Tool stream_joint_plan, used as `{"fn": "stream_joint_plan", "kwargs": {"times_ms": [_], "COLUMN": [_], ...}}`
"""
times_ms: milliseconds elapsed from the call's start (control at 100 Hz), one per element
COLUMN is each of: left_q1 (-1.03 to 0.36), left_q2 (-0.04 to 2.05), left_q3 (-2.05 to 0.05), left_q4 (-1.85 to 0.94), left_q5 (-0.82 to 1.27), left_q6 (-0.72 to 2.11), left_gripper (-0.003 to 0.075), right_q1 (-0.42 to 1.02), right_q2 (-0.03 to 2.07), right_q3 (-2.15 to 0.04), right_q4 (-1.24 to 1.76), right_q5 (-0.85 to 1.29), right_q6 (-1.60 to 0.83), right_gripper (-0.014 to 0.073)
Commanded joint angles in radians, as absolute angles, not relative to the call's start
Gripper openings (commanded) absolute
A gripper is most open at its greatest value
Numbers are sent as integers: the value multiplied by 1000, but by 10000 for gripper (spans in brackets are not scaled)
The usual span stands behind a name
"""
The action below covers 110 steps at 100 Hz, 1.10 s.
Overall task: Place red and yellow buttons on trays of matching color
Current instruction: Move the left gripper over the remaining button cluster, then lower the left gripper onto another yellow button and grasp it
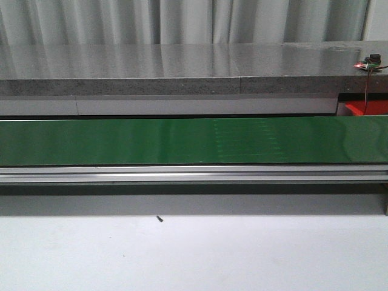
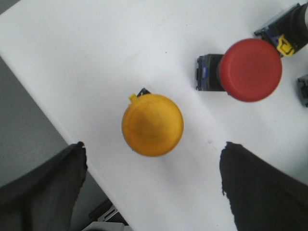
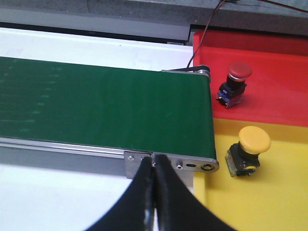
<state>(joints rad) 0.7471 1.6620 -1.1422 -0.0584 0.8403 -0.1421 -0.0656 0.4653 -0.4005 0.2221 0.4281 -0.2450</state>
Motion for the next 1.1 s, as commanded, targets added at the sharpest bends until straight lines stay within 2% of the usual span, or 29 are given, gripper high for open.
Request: {"fn": "stream_joint_plan", "kwargs": {"times_ms": [0, 270, 360, 430, 600, 720, 1090], "left_q1": [749, 749, 749, 749, 749, 749, 724], "left_q2": [1646, 1730, 1743, 1746, 1746, 1741, 1521], "left_q3": [-1172, -1172, -1172, -1172, -1172, -1172, -1172], "left_q4": [-71, -59, -47, -48, -48, -48, -53], "left_q5": [767, 723, 702, 690, 678, 674, 701], "left_q6": [-138, -138, -138, -138, -138, -138, -87], "left_gripper": [553, 553, 523, 463, 239, 147, 138], "right_q1": [-65, -65, -65, -65, -65, -65, -65], "right_q2": [466, 466, 466, 466, 466, 466, 466], "right_q3": [-426, -426, -426, -426, -426, -426, -426], "right_q4": [224, 224, 224, 224, 224, 224, 224], "right_q5": [362, 362, 362, 362, 362, 362, 362], "right_q6": [-254, -254, -254, -254, -254, -254, -254], "right_gripper": [-117, -117, -117, -117, -117, -117, -117]}}
